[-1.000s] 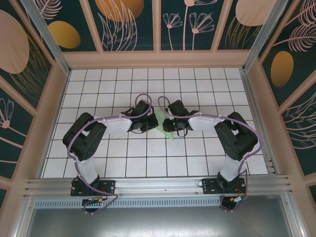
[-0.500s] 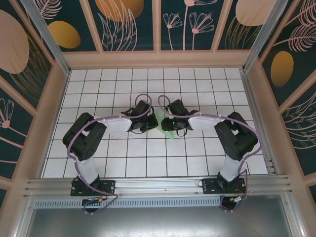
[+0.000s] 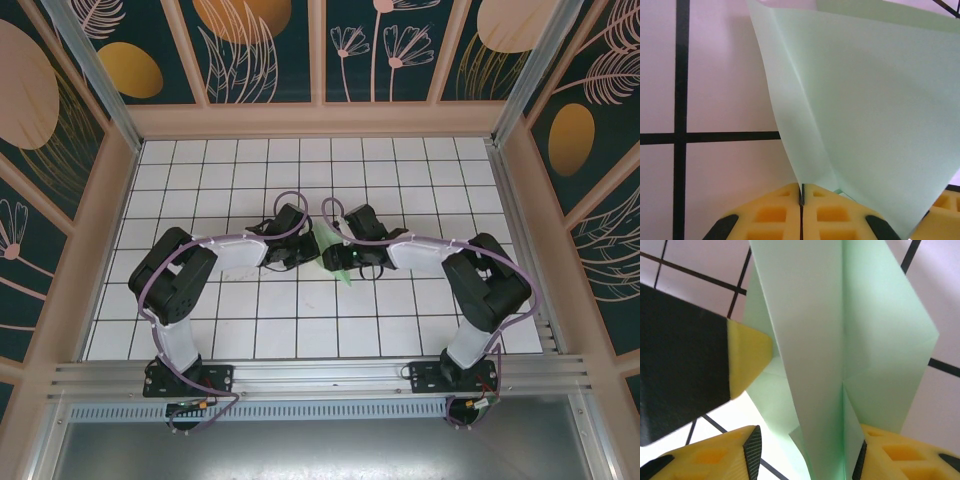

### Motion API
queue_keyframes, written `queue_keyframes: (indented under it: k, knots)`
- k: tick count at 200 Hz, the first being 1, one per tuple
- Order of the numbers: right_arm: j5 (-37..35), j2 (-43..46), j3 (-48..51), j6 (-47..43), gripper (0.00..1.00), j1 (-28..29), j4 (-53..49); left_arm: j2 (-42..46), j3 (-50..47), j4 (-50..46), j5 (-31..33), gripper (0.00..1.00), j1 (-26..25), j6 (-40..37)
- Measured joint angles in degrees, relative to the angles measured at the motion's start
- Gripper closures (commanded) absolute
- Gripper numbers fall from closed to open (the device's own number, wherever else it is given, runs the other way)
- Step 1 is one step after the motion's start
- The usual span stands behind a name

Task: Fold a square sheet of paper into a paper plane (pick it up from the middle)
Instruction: Move the paper plane to the top-center of the table.

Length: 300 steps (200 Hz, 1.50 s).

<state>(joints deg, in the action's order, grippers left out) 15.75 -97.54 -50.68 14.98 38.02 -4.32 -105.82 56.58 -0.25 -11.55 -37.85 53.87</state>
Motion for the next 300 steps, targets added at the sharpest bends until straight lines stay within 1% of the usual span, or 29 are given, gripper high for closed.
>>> queue_keyframes:
  k: [39,92,110,126,134,142,162,181,207,242,261,276,300]
  knots:
    - [-1.16,0.00,0.81,-2.56,0.60,0.00,-0.20,0.00,0.00,0.00,0.00,0.91,0.00,0.00]
    - [-2.36,-0.04,0.79,-2.89,0.65,0.02,-0.17,0.00,0.00,0.00,0.00,0.90,0.00,0.00]
    - [-2.64,-0.48,0.17,-2.91,0.68,0.02,-0.17,0.00,0.00,0.00,0.02,0.89,0.00,-0.02]
    - [-2.89,-1.14,-0.57,-2.80,0.69,0.02,-0.17,0.02,0.00,0.00,0.02,0.85,0.00,0.02]
    - [-3.17,-1.44,-0.83,-2.71,0.71,0.02,-0.17,0.02,0.00,0.00,0.02,0.83,0.00,-0.02]
    - [-3.39,-1.77,-1.07,-2.71,0.75,0.02,-0.20,0.02,0.04,-0.07,0.02,0.78,0.00,-0.15]
    - [-4.13,-2.69,-1.70,-2.69,0.85,0.02,-0.24,0.24,0.39,-0.68,0.09,0.63,0.02,-0.39]
    - [-5.35,-3.04,-2.16,-2.21,0.88,0.02,-0.55,1.46,0.50,-1.75,0.46,0.51,0.31,-0.04]
    - [-7.91,-3.04,-3.96,-1.07,0.90,-0.07,-1.09,4.76,0.44,-3.43,1.66,0.38,2.01,-0.24]
    - [-11.28,-4.74,-9.18,1.97,0.90,-1.86,-1.75,11.32,-1.77,-4.81,4.72,0.26,6.71,-0.72]
    - [-12.68,-8.04,-13.73,4.07,0.90,-4.22,-2.58,13.86,-3.91,-5.84,6.71,0.18,8.94,-0.81]
    - [-13.73,-11.72,-18.21,5.60,0.91,-6.01,-3.67,14.86,-5.20,-6.73,8.11,0.13,9.57,-1.05]
    - [-15.06,-17.84,-25.57,7.08,0.90,-8.74,-5.86,15.34,-6.58,-7.67,9.49,0.09,9.57,-1.27]
